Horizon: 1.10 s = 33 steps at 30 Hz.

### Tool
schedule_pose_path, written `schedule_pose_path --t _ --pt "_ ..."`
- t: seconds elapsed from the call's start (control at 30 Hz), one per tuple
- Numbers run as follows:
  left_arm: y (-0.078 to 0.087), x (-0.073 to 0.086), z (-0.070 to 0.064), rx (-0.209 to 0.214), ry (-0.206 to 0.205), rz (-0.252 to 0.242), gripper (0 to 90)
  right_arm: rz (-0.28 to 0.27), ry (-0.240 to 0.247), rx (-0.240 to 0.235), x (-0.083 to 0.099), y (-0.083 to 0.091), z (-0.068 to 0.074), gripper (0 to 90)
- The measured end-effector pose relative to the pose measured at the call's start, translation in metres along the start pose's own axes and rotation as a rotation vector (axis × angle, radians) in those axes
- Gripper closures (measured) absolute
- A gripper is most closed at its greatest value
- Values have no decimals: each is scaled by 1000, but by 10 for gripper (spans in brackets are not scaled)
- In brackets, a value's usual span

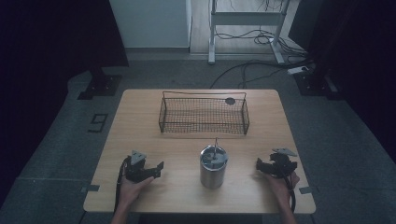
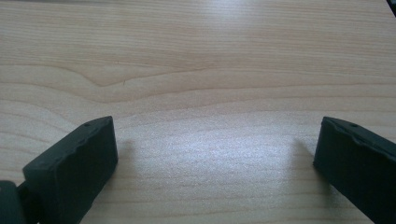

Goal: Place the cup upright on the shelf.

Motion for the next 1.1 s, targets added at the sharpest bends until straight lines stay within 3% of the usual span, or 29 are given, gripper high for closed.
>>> schedule_pose_path --t 0.33,0.47,0.7,1.07,1.1 --pt "6 -2 -1 25 7 -10 97 0 3 -2 5 5 -2 0" --pt "10 -6 -3 25 20 -45 103 2 5 -9 6 6 -3 0" --pt "13 -8 -6 42 21 -53 100 2 5 -9 6 6 -3 0" --pt "27 -18 -19 103 23 -93 62 2 6 -10 6 7 -3 0" --pt "31 -21 -24 123 20 -102 57 2 6 -10 6 7 -3 0"
Point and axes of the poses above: each handheld gripper's, and its own axes: y roughly backward along the jaws, x roughly out of its underside, z roughly to its left, the point moved 6 cm from there along -y, roughly forward along the jaws, and after that the axes turned 10 degrees about -x, right-handed, at the moved point
